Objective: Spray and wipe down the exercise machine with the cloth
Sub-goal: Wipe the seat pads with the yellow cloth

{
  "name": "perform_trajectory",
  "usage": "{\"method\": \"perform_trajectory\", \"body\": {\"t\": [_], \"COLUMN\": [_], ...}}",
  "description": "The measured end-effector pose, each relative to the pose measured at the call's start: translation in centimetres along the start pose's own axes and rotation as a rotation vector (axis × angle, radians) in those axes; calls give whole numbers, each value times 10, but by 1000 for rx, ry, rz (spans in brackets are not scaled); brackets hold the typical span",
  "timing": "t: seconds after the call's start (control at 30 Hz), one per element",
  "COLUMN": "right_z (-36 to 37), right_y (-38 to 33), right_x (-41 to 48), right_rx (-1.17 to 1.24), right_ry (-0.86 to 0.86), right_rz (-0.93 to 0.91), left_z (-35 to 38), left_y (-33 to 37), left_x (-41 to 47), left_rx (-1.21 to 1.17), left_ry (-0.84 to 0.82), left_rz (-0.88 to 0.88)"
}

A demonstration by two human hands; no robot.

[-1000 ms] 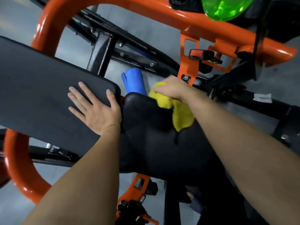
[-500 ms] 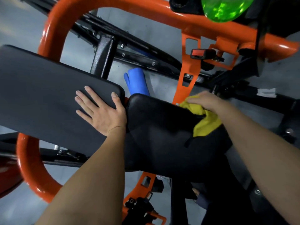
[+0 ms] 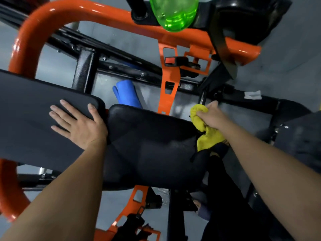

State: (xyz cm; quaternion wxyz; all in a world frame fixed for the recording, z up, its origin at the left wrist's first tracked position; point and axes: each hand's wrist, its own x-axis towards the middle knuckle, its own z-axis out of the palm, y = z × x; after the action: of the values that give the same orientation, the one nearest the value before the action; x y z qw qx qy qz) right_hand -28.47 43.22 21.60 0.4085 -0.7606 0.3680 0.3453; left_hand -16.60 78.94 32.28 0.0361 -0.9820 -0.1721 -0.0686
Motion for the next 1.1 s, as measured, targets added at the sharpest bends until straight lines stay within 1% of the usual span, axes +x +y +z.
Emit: {"method": "perform_trajectory", "body": {"t": [0.07, 0.13, 0.2, 0.3, 0.37, 0.43, 0.57, 0.67, 0.77, 0.83, 0.97, 1.03, 1.1], "right_z": [5, 12, 12, 4, -4, -10, -7, -3, 9, 25, 66, 84, 92], "right_y": [10, 8, 1, 1, 9, 10, 4, -11, -62, -114, -243, -284, -295], "right_x": [-4, -16, -33, -46, -42, -32, -10, -12, -27, -38, -55, -65, -66], "right_rx": [24, -9, -90, -177, -164, -142, -188, -307, -331, -324, -297, -269, -239], "right_ry": [36, 33, 13, -44, -101, -132, -84, -1, 31, 1, -59, -102, -115], "right_rz": [29, 36, 15, -31, -25, 11, -28, -74, -176, -324, -633, -719, -718], "left_z": [-4, -12, -23, -42, -46, -50, -49, -49, -49, -50, -47, -45, -42], "left_y": [3, 7, 14, 27, 24, 18, 8, 10, 11, 10, 13, 12, 11], "left_x": [0, 1, 3, 4, -4, -9, -6, -4, -5, -5, -4, -4, -5], "left_rx": [6, 16, 37, 45, 37, -27, -46, 7, 30, 32, 46, 47, 35], "left_ry": [-49, -112, -208, -409, -534, -634, -712, -733, -739, -749, -733, -696, -655], "left_rz": [-2, -19, -28, -65, 13, 65, 130, 147, 162, 158, 133, 119, 121]}}
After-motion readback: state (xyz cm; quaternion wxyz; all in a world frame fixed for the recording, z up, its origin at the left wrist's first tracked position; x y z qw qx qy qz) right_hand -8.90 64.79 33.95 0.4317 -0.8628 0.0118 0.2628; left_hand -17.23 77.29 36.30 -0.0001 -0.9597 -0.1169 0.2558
